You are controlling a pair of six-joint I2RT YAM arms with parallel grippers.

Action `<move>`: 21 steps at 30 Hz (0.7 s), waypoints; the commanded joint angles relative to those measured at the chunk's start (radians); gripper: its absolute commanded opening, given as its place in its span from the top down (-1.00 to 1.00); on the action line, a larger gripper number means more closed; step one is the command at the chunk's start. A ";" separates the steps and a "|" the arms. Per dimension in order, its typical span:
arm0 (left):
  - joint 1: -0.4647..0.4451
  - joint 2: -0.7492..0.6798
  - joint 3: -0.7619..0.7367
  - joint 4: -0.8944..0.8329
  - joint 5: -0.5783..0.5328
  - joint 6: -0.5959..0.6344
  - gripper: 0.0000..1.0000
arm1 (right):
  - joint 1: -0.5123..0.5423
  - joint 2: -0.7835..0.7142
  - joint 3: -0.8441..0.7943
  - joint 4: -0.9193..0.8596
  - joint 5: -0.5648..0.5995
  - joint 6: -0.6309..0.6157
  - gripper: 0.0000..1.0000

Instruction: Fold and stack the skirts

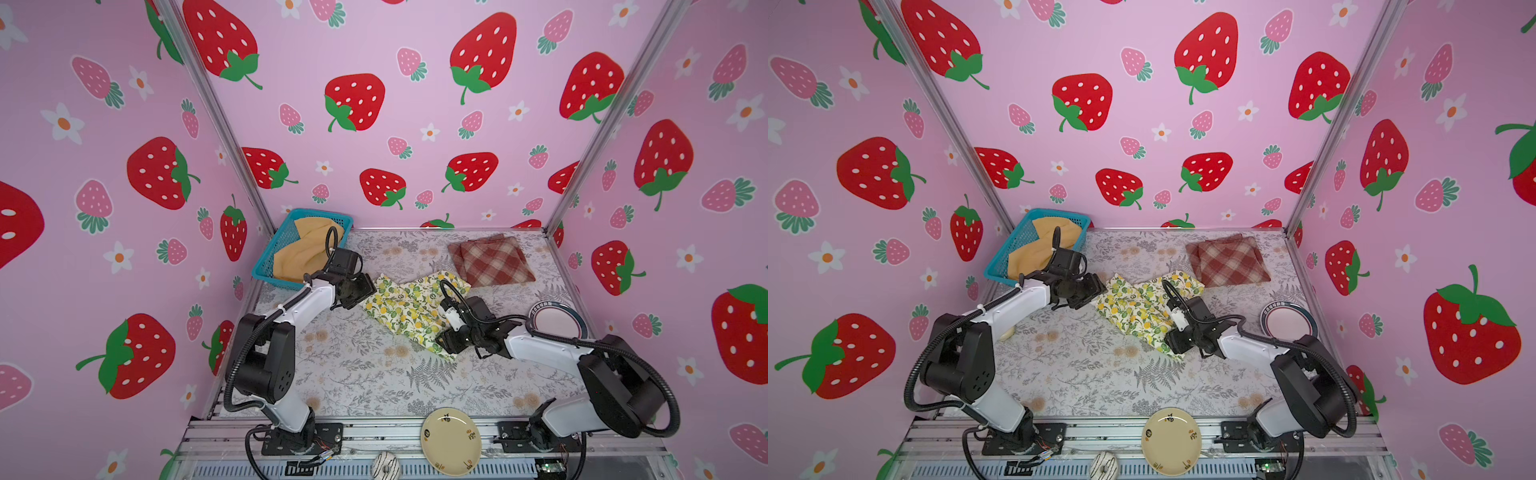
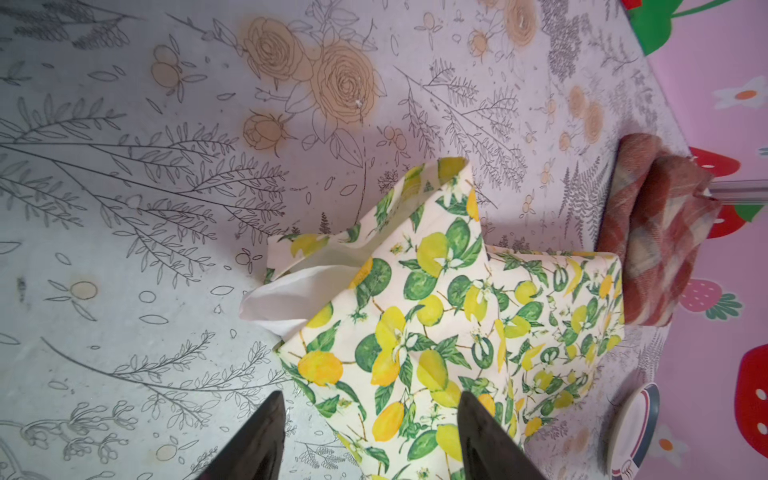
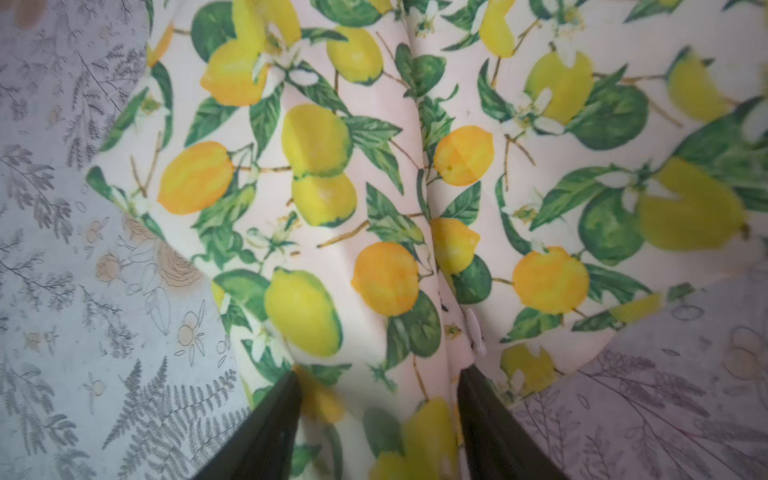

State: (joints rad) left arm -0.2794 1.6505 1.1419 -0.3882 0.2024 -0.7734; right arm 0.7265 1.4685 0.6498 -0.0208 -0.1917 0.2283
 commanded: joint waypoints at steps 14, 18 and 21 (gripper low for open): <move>-0.046 0.188 0.049 0.071 0.020 -0.066 -0.30 | 0.049 -0.044 -0.007 0.021 0.001 0.038 0.56; -0.046 0.223 0.057 0.100 0.017 -0.094 -0.29 | 0.077 -0.067 -0.001 0.002 0.019 0.046 0.64; -0.047 0.241 0.074 0.100 0.018 -0.104 -0.29 | 0.112 -0.097 -0.002 -0.023 0.045 0.056 0.80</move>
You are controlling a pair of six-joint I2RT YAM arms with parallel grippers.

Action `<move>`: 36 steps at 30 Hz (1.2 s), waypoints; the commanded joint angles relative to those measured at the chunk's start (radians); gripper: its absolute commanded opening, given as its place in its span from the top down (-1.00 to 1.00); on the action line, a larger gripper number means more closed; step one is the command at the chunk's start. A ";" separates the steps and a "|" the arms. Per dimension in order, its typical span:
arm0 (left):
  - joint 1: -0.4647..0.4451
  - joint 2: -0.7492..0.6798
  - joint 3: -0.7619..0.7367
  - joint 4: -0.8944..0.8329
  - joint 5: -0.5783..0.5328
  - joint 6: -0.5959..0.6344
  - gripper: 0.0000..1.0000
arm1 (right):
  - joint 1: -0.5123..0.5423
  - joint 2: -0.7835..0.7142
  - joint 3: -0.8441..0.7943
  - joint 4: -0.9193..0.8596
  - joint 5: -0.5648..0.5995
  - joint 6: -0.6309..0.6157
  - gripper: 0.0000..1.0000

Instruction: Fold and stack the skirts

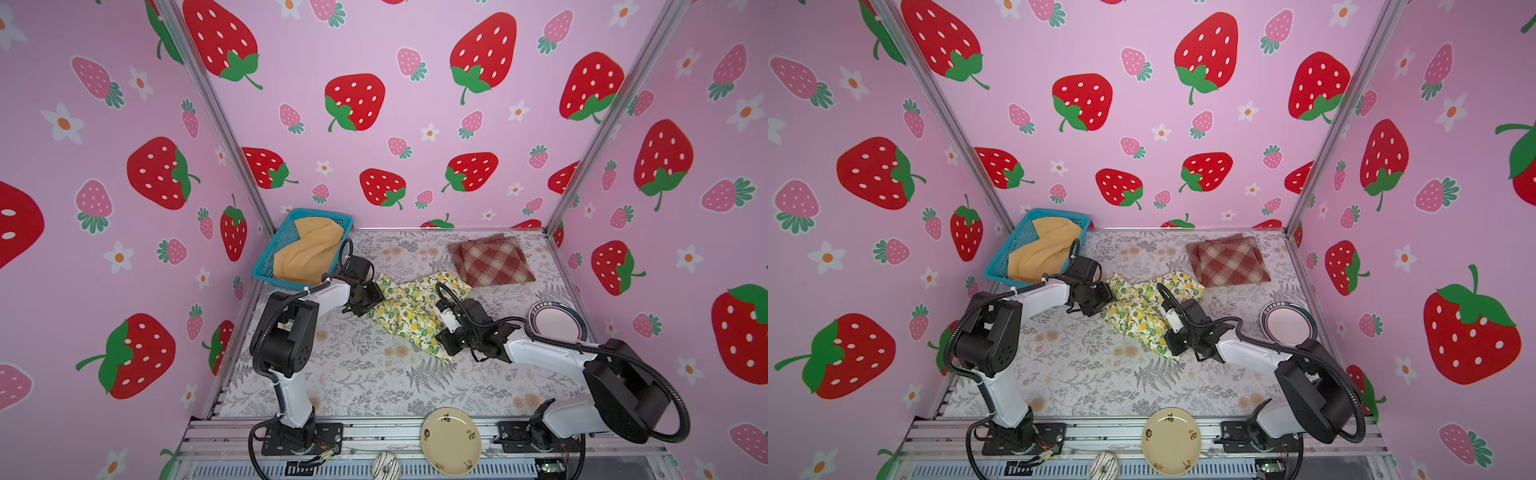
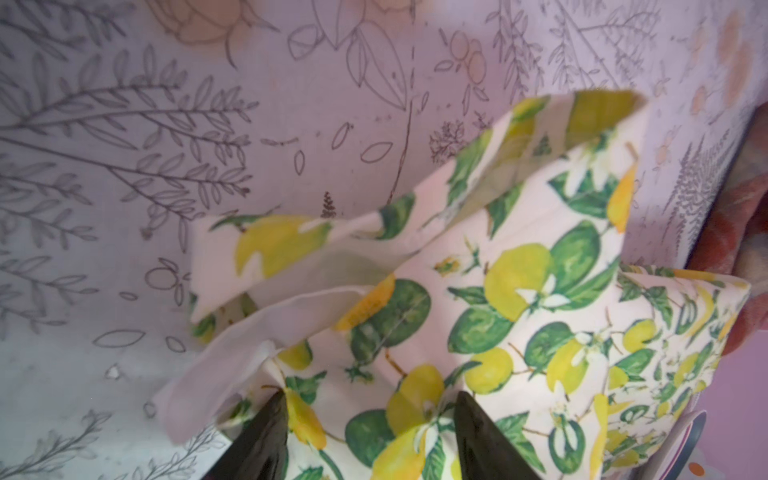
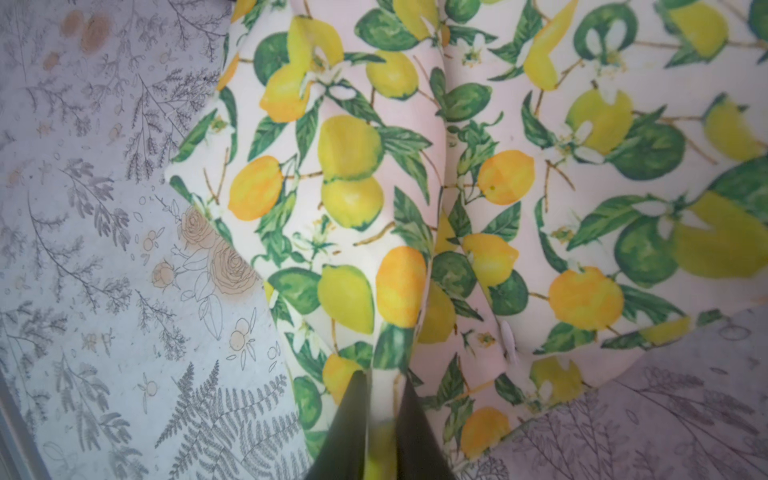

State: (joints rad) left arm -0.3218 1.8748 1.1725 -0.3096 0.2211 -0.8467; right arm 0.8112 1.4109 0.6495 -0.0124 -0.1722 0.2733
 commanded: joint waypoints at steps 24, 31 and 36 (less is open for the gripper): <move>-0.017 -0.104 0.004 0.018 0.033 -0.040 -0.27 | 0.198 -0.256 0.017 -0.259 0.221 0.122 0.88; -0.083 -0.157 -0.069 0.046 0.023 -0.077 -0.28 | 0.236 -0.234 0.015 -0.237 0.231 0.144 0.88; -0.130 -0.153 -0.089 0.064 0.000 -0.111 -0.27 | 0.262 -0.229 0.026 -0.262 0.280 0.148 0.89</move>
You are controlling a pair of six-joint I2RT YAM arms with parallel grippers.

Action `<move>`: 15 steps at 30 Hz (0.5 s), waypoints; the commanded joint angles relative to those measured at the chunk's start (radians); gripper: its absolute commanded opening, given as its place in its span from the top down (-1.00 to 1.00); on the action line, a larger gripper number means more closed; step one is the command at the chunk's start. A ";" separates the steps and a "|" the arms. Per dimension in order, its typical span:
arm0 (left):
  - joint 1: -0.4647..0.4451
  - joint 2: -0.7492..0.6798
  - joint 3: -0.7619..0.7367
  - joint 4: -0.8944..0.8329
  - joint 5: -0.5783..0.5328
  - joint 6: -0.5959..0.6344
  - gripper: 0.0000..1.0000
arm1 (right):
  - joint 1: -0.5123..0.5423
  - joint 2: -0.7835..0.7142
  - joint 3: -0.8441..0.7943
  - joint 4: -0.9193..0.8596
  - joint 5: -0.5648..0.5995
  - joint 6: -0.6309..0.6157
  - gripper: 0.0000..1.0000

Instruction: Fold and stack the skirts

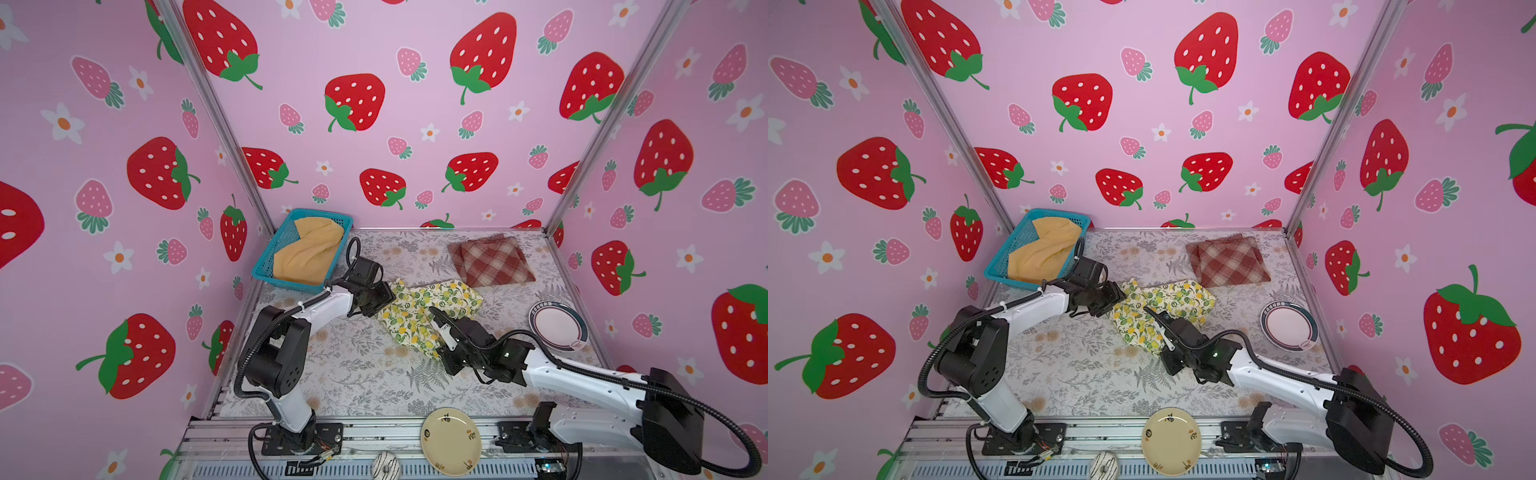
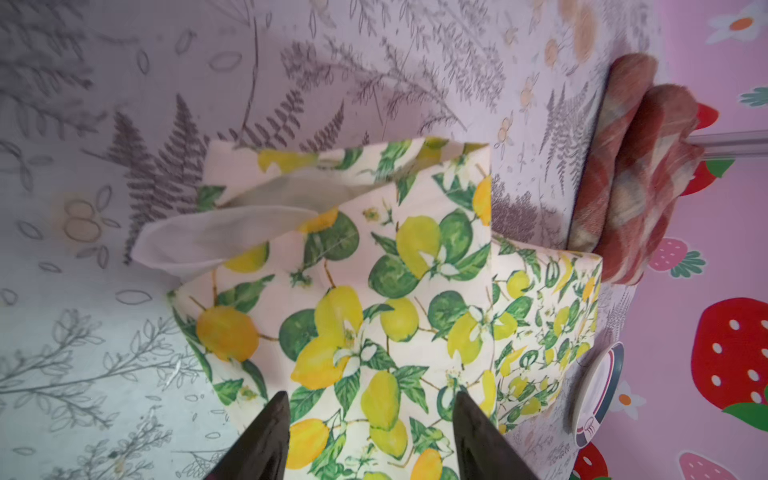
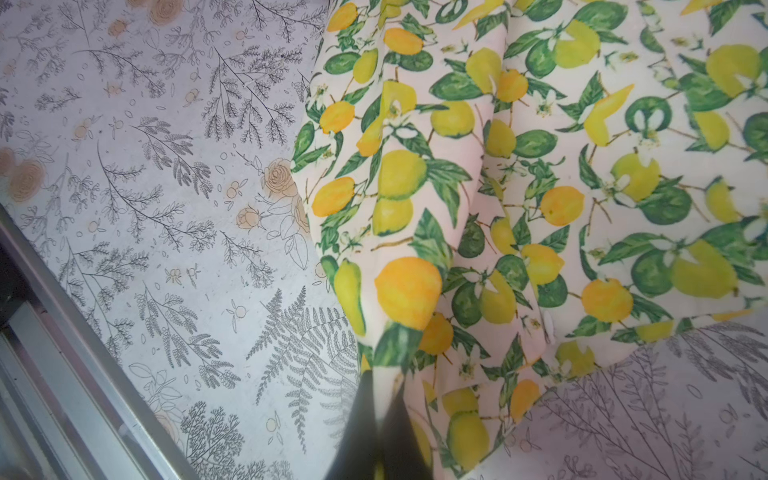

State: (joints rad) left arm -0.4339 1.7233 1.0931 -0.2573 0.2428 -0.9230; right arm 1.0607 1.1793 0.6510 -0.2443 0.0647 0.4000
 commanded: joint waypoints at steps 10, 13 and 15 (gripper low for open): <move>-0.031 0.110 0.041 0.009 -0.052 -0.038 -0.24 | 0.052 -0.023 0.021 -0.013 0.059 0.037 0.88; -0.031 0.147 0.064 0.011 -0.055 -0.042 -0.22 | 0.067 -0.032 0.020 -0.014 0.070 0.045 0.88; -0.031 0.170 0.078 0.010 -0.054 -0.042 -0.20 | 0.073 -0.036 0.018 -0.014 0.072 0.046 0.89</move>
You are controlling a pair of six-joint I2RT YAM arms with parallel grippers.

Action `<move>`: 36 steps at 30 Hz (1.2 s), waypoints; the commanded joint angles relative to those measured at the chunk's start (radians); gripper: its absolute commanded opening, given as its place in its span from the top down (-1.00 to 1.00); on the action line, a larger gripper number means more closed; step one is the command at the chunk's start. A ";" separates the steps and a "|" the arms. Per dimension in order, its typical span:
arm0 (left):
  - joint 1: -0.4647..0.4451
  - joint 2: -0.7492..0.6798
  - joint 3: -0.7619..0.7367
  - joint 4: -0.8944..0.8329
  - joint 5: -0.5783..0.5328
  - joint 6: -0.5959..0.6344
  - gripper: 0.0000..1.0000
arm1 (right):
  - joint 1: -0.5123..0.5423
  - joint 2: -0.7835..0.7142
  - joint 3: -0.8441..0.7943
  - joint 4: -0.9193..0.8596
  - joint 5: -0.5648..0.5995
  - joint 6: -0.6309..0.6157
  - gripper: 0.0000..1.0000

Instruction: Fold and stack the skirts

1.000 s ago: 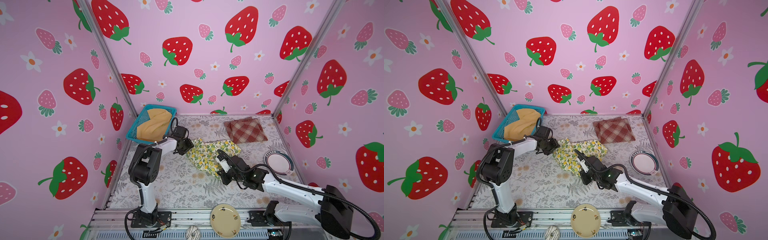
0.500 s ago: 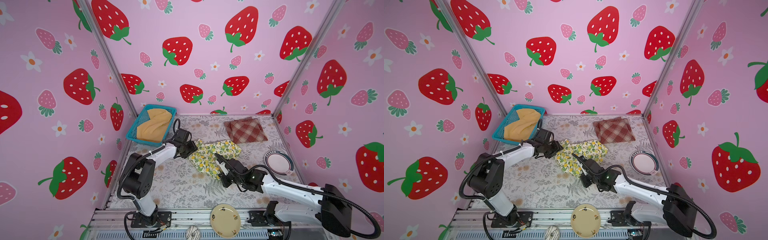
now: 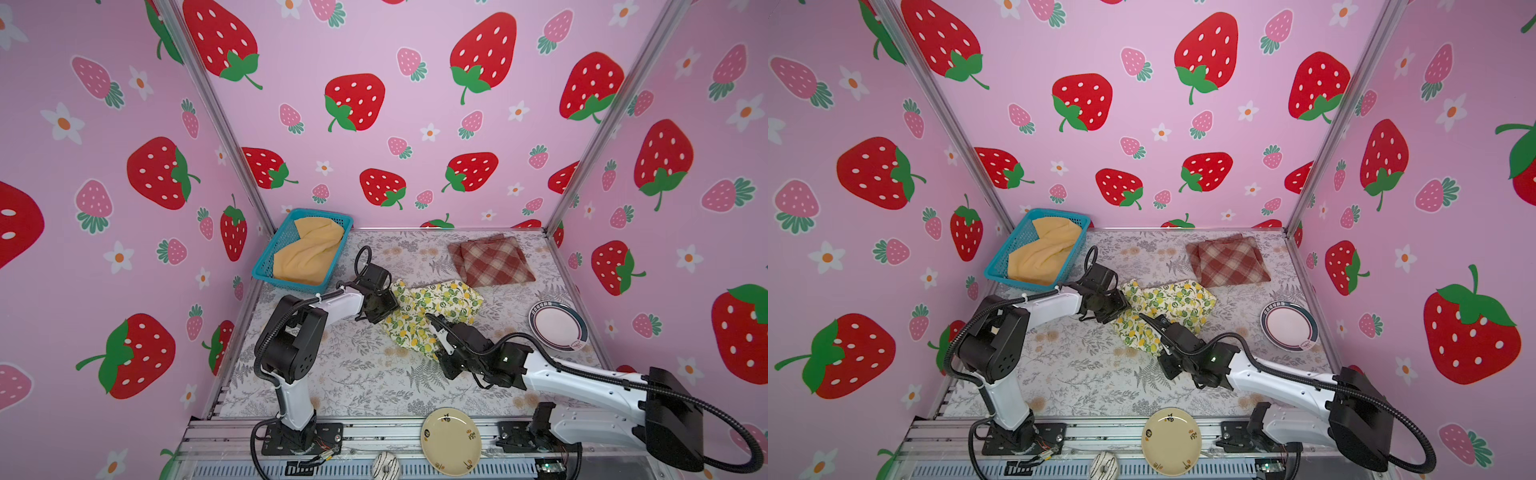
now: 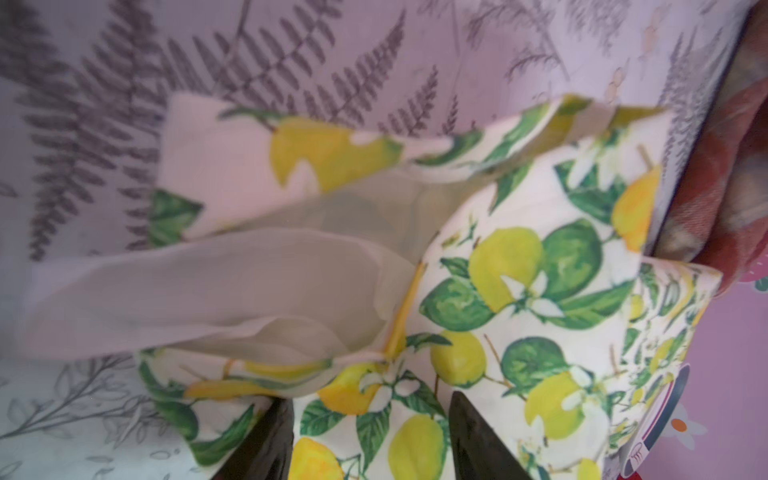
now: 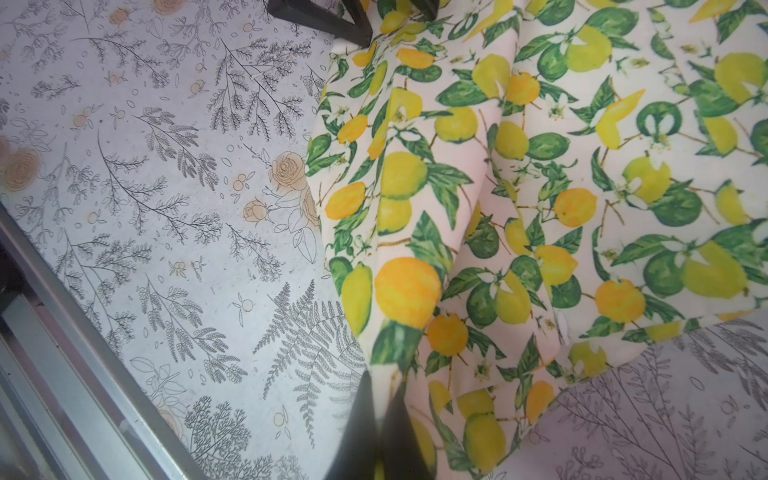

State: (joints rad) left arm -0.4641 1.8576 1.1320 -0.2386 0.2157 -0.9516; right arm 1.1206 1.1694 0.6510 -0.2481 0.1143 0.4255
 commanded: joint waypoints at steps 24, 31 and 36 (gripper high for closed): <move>-0.044 -0.096 0.057 -0.034 -0.006 -0.011 -0.21 | 0.063 -0.056 -0.064 0.001 0.102 0.094 0.90; -0.096 -0.167 0.054 -0.101 -0.006 0.004 -0.27 | 0.075 -0.085 -0.059 -0.011 0.145 0.104 0.91; -0.124 -0.159 0.036 -0.105 -0.021 -0.009 -0.27 | 0.112 -0.106 -0.032 -0.032 0.211 0.104 0.91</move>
State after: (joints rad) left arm -0.5766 1.6878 1.1824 -0.3058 0.2176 -0.9550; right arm 1.2106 1.0847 0.5884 -0.2520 0.2607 0.5053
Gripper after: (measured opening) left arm 0.636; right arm 0.057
